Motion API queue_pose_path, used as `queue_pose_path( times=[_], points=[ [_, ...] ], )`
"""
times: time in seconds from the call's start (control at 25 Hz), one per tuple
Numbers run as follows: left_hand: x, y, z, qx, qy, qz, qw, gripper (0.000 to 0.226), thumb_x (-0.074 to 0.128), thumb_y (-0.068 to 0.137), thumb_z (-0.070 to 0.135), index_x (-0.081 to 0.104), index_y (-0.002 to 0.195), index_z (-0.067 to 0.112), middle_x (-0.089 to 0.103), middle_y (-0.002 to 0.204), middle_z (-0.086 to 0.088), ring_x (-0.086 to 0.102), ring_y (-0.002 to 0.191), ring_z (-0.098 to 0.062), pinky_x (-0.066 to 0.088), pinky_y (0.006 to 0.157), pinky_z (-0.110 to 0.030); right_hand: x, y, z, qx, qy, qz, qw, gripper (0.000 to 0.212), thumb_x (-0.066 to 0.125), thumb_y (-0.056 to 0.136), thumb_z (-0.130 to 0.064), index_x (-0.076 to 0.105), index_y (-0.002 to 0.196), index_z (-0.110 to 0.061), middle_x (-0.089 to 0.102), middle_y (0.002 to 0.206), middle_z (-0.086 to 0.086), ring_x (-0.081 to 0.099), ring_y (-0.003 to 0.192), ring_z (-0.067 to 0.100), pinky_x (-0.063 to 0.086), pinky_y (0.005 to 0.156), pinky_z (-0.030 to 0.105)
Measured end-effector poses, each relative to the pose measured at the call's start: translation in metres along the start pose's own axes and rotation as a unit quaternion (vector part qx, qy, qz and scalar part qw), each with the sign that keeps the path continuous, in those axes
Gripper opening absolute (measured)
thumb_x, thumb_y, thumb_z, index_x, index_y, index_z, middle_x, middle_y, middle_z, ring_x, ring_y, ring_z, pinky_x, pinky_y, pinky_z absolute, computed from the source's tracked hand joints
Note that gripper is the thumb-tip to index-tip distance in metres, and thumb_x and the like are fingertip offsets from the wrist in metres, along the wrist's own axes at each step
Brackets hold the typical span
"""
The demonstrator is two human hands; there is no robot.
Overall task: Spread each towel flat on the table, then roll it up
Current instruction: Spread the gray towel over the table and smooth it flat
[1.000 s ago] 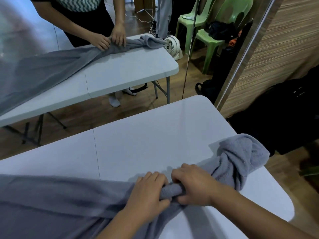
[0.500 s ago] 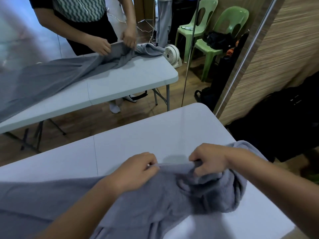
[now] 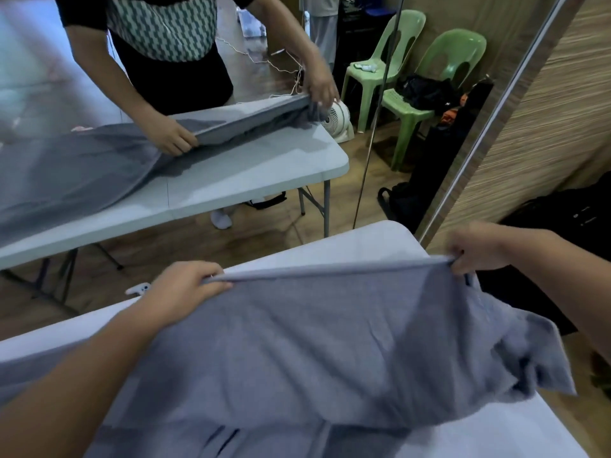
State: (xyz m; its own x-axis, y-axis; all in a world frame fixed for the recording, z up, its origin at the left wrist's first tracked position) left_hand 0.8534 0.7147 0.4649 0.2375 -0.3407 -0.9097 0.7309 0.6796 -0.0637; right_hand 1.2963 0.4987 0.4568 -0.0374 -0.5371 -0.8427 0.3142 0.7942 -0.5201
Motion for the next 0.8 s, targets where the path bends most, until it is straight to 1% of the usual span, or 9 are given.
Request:
queue_pose_path(
  times=[0.16, 0.28, 0.36, 0.44, 0.52, 0.56, 0.64, 0.72, 0.8],
  points=[
    [-0.008, 0.029, -0.051, -0.078, 0.008, 0.031, 0.996, 0.021, 0.066, 0.088, 0.05, 0.067, 0.078, 0.032, 0.066, 0.069, 0.013, 0.059, 0.068, -0.003, 0.048, 0.064, -0.035, -0.022, 0.042, 0.045, 0.069, 0.071, 0.099, 0.99, 0.008, 0.065, 0.073, -0.026, 0.059, 0.076, -0.02, 0.063, 0.082, 0.003, 0.058, 0.076, 0.023, 0.053, 0.072, 0.038],
    [0.005, 0.048, -0.07, -0.109, -0.003, 0.042, 0.993, 0.027, 0.064, 0.09, 0.049, 0.068, 0.071, 0.03, 0.065, 0.066, 0.01, 0.06, 0.068, -0.009, 0.046, 0.06, -0.035, -0.027, 0.066, 0.064, 0.127, 0.114, 0.17, 0.97, 0.009, 0.061, 0.079, -0.029, 0.057, 0.079, -0.021, 0.063, 0.084, 0.009, 0.056, 0.076, 0.029, 0.05, 0.067, 0.037],
    [0.011, 0.064, -0.072, -0.137, -0.027, 0.083, 0.987, 0.029, 0.06, 0.092, 0.048, 0.065, 0.071, 0.028, 0.065, 0.071, 0.006, 0.062, 0.075, -0.022, 0.044, 0.061, -0.038, -0.039, 0.079, 0.064, 0.158, 0.15, 0.249, 0.944, 0.014, 0.059, 0.083, -0.026, 0.055, 0.091, -0.017, 0.063, 0.092, 0.016, 0.056, 0.078, 0.033, 0.049, 0.068, 0.038],
    [0.018, 0.078, -0.073, -0.199, -0.005, 0.127, 0.972, 0.022, 0.06, 0.091, 0.049, 0.064, 0.092, 0.027, 0.065, 0.094, -0.006, 0.059, 0.095, -0.036, 0.047, 0.073, -0.045, -0.04, 0.088, 0.052, 0.159, 0.174, 0.291, 0.927, 0.027, 0.057, 0.087, -0.022, 0.053, 0.113, -0.015, 0.061, 0.106, 0.019, 0.058, 0.091, 0.038, 0.049, 0.075, 0.042],
    [0.029, 0.07, -0.053, -0.232, 0.03, 0.144, 0.962, 0.039, 0.064, 0.089, 0.046, 0.057, 0.12, 0.025, 0.054, 0.121, -0.016, 0.047, 0.112, -0.043, 0.044, 0.089, -0.056, -0.026, 0.079, 0.027, 0.129, 0.18, 0.297, 0.929, 0.038, 0.058, 0.087, -0.021, 0.054, 0.124, -0.016, 0.058, 0.115, 0.015, 0.056, 0.102, 0.038, 0.048, 0.08, 0.042],
    [0.04, 0.06, -0.029, -0.192, 0.03, 0.165, 0.967, 0.043, 0.064, 0.089, 0.043, 0.054, 0.126, 0.024, 0.051, 0.126, -0.016, 0.045, 0.115, -0.043, 0.042, 0.093, -0.058, -0.019, 0.063, 0.011, 0.104, 0.177, 0.309, 0.929, 0.036, 0.059, 0.087, -0.022, 0.057, 0.122, -0.016, 0.059, 0.114, 0.013, 0.055, 0.103, 0.036, 0.047, 0.08, 0.041],
    [0.078, 0.009, 0.047, -0.03, -0.012, 0.179, 0.983, 0.043, 0.059, 0.088, 0.039, 0.055, 0.126, 0.02, 0.055, 0.125, -0.012, 0.051, 0.113, -0.038, 0.043, 0.096, -0.054, 0.01, 0.009, -0.023, 0.03, 0.185, 0.341, 0.921, 0.025, 0.061, 0.085, -0.022, 0.063, 0.109, -0.017, 0.06, 0.106, 0.008, 0.055, 0.098, 0.032, 0.048, 0.077, 0.038],
    [0.128, -0.057, 0.133, 0.12, -0.121, 0.063, 0.983, 0.042, 0.06, 0.086, 0.038, 0.058, 0.123, 0.02, 0.062, 0.122, -0.005, 0.058, 0.111, -0.026, 0.043, 0.1, -0.041, 0.053, -0.057, -0.074, -0.096, 0.206, 0.344, 0.911, 0.014, 0.06, 0.085, -0.02, 0.064, 0.099, -0.019, 0.06, 0.1, 0.005, 0.054, 0.092, 0.027, 0.051, 0.076, 0.041],
    [0.171, -0.108, 0.195, 0.19, -0.156, -0.09, 0.965, 0.026, 0.049, 0.096, 0.042, 0.055, 0.12, 0.035, 0.065, 0.11, 0.017, 0.061, 0.099, 0.001, 0.045, 0.091, -0.017, 0.108, -0.112, -0.147, -0.234, 0.227, 0.281, 0.903, 0.019, 0.058, 0.09, -0.023, 0.063, 0.108, -0.02, 0.059, 0.113, 0.002, 0.055, 0.1, 0.024, 0.05, 0.084, 0.039]
  ],
)
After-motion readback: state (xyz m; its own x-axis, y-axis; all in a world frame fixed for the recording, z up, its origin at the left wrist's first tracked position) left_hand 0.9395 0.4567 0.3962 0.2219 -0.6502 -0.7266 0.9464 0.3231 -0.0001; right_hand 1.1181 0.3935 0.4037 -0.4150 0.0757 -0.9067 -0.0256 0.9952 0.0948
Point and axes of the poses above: each hand's wrist, its own y-axis towards the middle knuckle, its own x-axis out of the palm, z = x × y, the point moved 9 cm from there along y, towards the middle knuckle
